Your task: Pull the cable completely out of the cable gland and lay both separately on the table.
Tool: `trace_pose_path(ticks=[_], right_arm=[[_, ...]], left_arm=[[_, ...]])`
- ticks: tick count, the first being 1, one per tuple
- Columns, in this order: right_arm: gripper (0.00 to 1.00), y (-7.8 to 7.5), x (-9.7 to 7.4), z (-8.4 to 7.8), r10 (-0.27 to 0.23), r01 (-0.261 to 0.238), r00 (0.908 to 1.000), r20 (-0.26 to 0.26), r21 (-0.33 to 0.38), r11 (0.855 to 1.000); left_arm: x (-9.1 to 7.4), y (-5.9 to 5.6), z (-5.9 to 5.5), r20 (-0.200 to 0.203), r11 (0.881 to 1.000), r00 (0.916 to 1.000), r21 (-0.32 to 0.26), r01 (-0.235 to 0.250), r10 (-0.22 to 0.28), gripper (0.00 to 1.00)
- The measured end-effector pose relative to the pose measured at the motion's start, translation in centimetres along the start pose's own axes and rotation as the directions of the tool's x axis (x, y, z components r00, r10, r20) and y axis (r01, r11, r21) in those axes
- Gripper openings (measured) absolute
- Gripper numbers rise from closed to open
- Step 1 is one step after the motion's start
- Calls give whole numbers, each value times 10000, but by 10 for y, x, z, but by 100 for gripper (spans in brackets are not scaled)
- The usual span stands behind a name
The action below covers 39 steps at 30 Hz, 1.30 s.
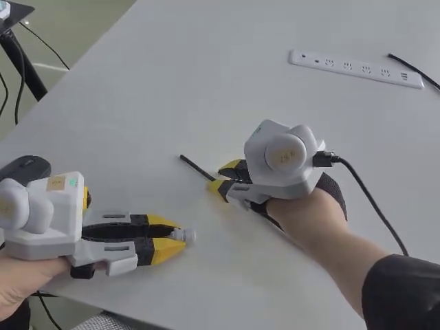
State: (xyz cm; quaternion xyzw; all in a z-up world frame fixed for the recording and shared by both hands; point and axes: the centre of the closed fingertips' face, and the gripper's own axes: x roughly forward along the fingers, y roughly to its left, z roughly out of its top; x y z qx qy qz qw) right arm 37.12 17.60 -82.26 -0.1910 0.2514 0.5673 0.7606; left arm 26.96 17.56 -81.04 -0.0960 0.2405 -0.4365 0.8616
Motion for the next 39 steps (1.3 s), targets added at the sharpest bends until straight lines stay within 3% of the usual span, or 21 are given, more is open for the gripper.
trace_pose_path(ticks=[2,7,10,14,16,18,21,23,29,36,39], right_arm=[[15,0,-1,0,2,-2,10000,-10,7,10000],[19,1,-3,-2,-13,14,10000,-62,46,10000],[19,1,-7,-3,-61,60,9999,-92,-34,10000],[23,-1,-15,-2,-132,133,9999,-22,116,9998],[26,-2,-21,-2,-195,196,9998,-43,186,9996],[29,-4,-27,-4,-291,292,9996,-71,248,9993],[35,-9,-38,-6,-458,463,9989,-93,577,9973],[37,-14,-50,-6,-628,630,9980,-61,665,9958],[48,-27,-89,-12,-1145,1150,9934,-103,895,9893],[76,-41,-132,-25,-1870,1867,9823,-135,1617,9690],[80,-42,-147,-30,-2033,2038,9789,-220,1855,9613]], left_arm=[[-1,-1,2,124,9999,9999,-102,83,-82,19],[-2,-2,6,319,9987,9993,-465,215,-200,35],[-3,-3,8,394,9989,9990,-416,208,-192,33],[-4,-3,13,547,9989,9984,-447,133,-109,38],[-5,0,16,559,9986,9984,-527,-68,98,47],[-9,3,28,1059,9991,9938,-296,-311,341,57],[-12,2,35,1063,9990,9937,-323,-322,355,60],[-13,0,39,1013,9990,9940,-238,-389,411,60],[-11,-5,48,1046,9985,9935,-334,-423,455,79],[-9,-7,54,956,9974,9932,-353,-626,657,94],[-10,-10,56,848,9977,9945,-323,-589,615,96]])
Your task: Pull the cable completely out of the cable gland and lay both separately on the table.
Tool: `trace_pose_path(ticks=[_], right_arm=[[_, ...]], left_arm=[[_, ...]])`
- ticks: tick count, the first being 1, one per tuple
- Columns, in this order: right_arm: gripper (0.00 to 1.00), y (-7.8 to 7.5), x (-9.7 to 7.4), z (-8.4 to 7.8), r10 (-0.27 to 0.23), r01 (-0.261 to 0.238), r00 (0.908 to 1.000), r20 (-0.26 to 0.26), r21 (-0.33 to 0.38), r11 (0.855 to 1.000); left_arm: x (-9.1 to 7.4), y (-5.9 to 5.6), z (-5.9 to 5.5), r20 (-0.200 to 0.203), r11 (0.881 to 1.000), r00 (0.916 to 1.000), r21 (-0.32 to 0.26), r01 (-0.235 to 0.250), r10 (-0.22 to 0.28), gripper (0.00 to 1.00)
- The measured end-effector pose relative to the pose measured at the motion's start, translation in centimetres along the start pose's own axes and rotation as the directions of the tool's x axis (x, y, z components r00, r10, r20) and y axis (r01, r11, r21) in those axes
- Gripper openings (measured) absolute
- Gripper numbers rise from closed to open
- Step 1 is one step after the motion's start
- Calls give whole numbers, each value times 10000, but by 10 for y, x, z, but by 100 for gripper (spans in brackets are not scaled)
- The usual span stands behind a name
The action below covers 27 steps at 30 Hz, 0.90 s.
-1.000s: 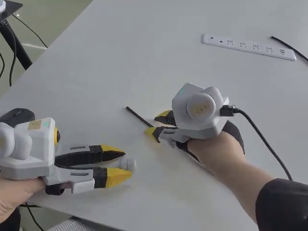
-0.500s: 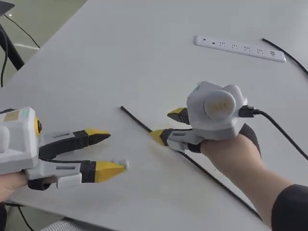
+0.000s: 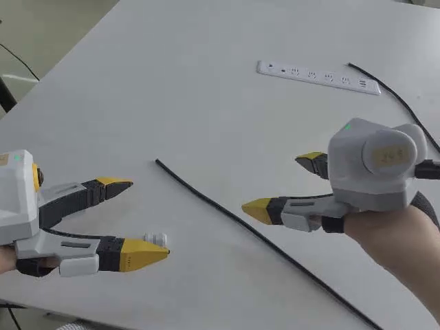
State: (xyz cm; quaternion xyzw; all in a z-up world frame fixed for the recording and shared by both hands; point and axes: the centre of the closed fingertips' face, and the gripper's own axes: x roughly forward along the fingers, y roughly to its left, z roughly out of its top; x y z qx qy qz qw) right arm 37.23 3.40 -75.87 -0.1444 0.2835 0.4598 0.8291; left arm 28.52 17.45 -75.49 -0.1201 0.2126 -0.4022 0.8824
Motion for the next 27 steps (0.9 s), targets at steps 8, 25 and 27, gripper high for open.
trace_pose_path(ticks=[8,25,27], right_arm=[[99,-10,-43,-8,-406,387,9991,132,1193,9921],[99,-31,-142,-56,-2112,1929,9768,344,2852,9388],[99,-30,-150,-60,-2179,1981,9753,360,2939,9351]], left_arm=[[-3,-6,13,-91,9992,9996,303,-271,274,99],[1,-29,43,425,9925,9975,1059,-608,566,99],[1,-32,43,423,9910,9969,1143,-703,659,99]])
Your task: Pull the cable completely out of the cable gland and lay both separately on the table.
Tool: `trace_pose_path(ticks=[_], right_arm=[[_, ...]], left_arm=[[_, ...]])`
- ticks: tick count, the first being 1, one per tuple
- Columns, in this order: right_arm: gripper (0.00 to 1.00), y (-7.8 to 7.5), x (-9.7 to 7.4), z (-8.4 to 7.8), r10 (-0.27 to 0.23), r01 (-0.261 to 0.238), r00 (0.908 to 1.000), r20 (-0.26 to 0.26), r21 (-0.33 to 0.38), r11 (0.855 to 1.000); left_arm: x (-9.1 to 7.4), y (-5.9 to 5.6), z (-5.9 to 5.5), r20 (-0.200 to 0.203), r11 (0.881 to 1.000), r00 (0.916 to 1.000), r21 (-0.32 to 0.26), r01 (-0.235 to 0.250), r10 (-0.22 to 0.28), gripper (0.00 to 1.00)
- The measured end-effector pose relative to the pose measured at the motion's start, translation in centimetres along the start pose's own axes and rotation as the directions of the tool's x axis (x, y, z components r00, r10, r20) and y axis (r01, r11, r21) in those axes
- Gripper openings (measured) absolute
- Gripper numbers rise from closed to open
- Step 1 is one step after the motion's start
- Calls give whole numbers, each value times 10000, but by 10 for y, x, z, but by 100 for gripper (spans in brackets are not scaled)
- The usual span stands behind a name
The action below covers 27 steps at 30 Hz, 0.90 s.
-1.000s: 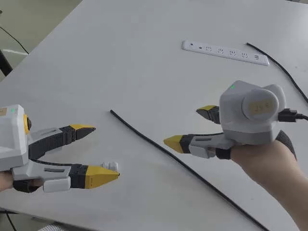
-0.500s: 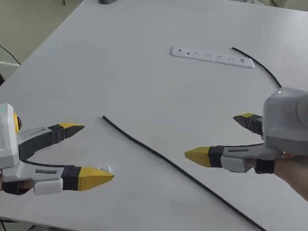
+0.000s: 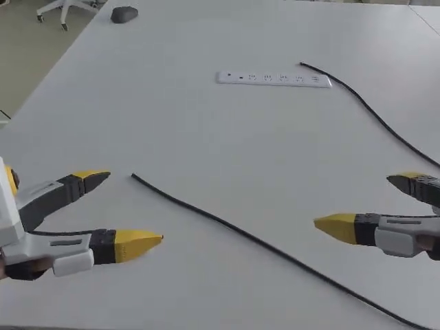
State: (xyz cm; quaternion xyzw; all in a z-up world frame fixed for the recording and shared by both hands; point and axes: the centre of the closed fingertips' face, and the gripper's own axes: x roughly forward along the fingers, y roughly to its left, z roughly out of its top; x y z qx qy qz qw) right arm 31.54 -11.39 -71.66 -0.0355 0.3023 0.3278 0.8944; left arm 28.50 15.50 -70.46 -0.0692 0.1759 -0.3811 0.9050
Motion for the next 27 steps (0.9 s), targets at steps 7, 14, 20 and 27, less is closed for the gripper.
trace_pose_path(ticks=[7,14,20,27], right_arm=[[100,-3,-26,-6,-135,123,9995,278,426,9990],[100,0,-36,-7,-147,125,9987,488,456,9989],[100,3,-39,-5,-113,87,9974,712,367,9993],[100,7,-48,-5,-28,0,9957,930,301,9995]], left_arm=[[-3,-8,6,108,9990,9991,-167,-416,418,99],[-5,-15,9,66,9985,9985,-127,-538,539,99],[-8,-18,7,7,9969,9970,-118,-773,773,99],[-13,-23,10,81,9956,9956,-139,-930,931,99]])
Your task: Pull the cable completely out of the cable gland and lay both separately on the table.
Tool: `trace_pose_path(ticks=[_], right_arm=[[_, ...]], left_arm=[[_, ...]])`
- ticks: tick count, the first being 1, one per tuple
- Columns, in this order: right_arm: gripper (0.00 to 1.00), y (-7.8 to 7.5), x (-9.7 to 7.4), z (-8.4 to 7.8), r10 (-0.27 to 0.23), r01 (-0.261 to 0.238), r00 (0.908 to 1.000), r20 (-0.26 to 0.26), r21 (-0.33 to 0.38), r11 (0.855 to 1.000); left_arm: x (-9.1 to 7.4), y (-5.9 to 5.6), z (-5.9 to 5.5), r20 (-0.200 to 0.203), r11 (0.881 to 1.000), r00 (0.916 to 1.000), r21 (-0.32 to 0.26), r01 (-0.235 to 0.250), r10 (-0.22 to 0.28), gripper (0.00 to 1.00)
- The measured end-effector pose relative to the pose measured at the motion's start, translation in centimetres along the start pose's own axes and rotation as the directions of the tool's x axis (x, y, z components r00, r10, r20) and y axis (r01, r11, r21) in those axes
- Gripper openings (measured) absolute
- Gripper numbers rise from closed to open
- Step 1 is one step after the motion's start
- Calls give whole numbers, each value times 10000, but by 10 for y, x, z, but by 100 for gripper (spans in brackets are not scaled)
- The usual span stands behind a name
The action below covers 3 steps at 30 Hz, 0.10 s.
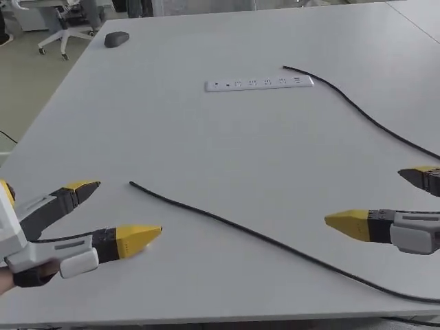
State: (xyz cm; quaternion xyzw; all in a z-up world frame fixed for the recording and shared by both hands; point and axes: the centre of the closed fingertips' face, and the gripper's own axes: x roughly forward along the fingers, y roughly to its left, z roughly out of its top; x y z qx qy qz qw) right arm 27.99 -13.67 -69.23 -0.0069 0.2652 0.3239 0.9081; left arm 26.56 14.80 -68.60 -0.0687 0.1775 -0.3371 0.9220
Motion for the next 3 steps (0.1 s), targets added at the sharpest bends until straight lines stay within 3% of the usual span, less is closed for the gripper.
trace_pose_path(ticks=[3], right_arm=[[100,1,-3,0,-27,27,10000,59,3,10000]], left_arm=[[-3,0,0,-6,9999,9999,10,-126,126,99]])
